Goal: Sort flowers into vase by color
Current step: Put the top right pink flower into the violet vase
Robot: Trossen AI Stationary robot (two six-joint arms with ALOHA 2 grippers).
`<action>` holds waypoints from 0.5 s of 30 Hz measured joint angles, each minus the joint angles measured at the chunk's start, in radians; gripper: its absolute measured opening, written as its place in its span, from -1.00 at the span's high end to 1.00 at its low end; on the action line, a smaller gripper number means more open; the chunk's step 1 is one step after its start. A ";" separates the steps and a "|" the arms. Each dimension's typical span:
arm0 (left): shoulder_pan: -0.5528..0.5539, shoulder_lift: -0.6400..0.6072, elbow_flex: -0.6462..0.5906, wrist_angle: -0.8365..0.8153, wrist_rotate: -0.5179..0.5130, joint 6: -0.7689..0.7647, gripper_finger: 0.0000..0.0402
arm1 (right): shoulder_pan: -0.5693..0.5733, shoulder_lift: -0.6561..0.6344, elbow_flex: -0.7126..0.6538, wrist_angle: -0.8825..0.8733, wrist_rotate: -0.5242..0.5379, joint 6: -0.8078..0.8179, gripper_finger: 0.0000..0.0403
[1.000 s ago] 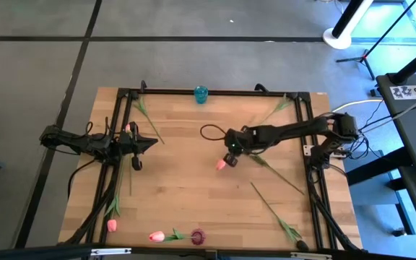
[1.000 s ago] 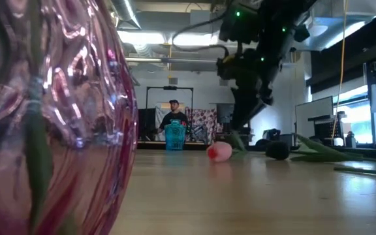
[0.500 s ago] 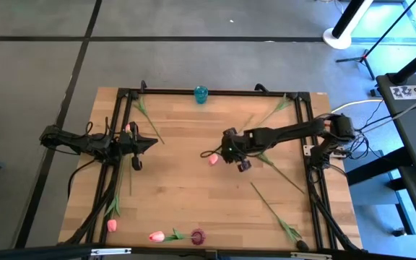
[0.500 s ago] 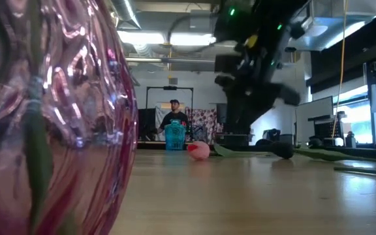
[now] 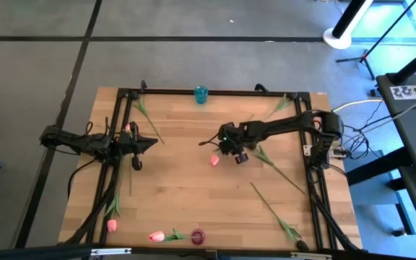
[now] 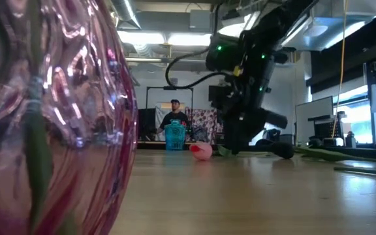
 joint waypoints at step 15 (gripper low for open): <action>0.000 0.000 0.000 0.000 0.000 0.000 0.98 | -0.051 0.036 0.002 0.051 -0.057 -0.003 0.44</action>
